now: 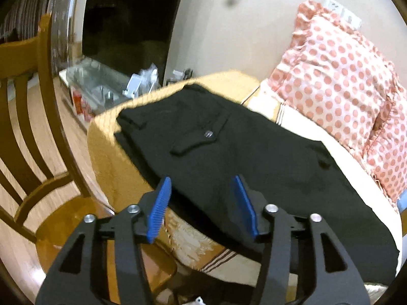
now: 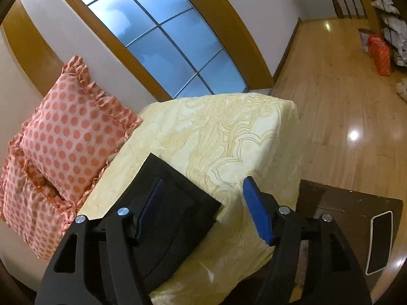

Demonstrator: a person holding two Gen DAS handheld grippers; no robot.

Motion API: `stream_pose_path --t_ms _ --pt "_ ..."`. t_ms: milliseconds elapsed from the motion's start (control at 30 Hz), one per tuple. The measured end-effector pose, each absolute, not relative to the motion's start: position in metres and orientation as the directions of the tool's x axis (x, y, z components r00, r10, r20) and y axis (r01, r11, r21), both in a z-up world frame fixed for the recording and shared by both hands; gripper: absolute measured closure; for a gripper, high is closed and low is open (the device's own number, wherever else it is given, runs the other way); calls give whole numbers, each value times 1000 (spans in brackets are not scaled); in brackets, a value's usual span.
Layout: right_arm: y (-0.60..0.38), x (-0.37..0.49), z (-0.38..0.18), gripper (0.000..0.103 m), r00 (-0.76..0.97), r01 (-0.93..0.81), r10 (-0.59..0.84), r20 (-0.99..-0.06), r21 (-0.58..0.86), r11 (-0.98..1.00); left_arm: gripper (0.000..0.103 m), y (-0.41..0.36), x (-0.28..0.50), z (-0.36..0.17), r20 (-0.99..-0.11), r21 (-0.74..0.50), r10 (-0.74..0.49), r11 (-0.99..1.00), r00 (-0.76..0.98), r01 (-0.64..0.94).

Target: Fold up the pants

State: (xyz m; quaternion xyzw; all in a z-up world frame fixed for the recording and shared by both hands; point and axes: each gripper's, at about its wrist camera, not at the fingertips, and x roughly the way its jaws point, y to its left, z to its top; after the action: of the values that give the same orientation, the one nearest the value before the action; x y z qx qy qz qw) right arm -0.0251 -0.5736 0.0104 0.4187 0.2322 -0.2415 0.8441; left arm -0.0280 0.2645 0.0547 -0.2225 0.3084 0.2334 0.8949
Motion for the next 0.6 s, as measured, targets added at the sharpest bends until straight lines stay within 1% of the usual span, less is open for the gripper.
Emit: stream_pose_path --t_ms 33,100,133,167,200,267,300,333,367,400,467,533,600 --pt "-573 -21 7 37 776 597 -207 -595 589 545 45 257 -26 59 -644 -241 285 806 710 -541" --pt "-570 -16 2 40 774 591 -197 -602 575 566 38 242 -21 64 -626 -219 271 838 731 -499" --pt "-565 -16 3 41 777 586 -216 -591 554 591 37 235 -18 65 -623 -210 262 852 737 -480" --pt "-560 -15 4 43 784 569 -205 -585 548 613 37 228 -15 64 -621 -201 251 865 743 -460" --pt "-554 -15 4 48 795 547 -186 -577 549 633 36 220 -11 64 -620 -193 235 879 749 -436" --pt "-541 -13 4 48 804 517 -175 -568 524 677 35 209 -4 61 -624 -188 207 896 754 -402" --pt "-534 -11 5 51 810 498 -166 -562 512 700 35 203 1 58 -629 -188 188 905 754 -382" --pt "-529 -10 4 58 820 473 -141 -554 518 713 35 198 5 55 -636 -190 172 910 752 -369" --pt "-523 -8 1 61 842 420 -83 -533 551 721 35 195 8 53 -641 -193 160 913 750 -360" --pt "-519 -8 0 67 850 398 -61 -524 562 725 35 191 12 49 -648 -201 141 917 749 -346" --pt "-516 -7 -1 69 852 411 -90 -516 550 727 34 185 17 43 -657 -210 113 922 745 -325" --pt "-523 -9 -5 74 857 430 -103 -505 590 683 31 181 20 38 -663 -221 92 924 743 -311" --pt "-531 -11 -8 74 867 430 -93 -489 642 635 26 180 20 34 -664 -232 76 925 744 -302"
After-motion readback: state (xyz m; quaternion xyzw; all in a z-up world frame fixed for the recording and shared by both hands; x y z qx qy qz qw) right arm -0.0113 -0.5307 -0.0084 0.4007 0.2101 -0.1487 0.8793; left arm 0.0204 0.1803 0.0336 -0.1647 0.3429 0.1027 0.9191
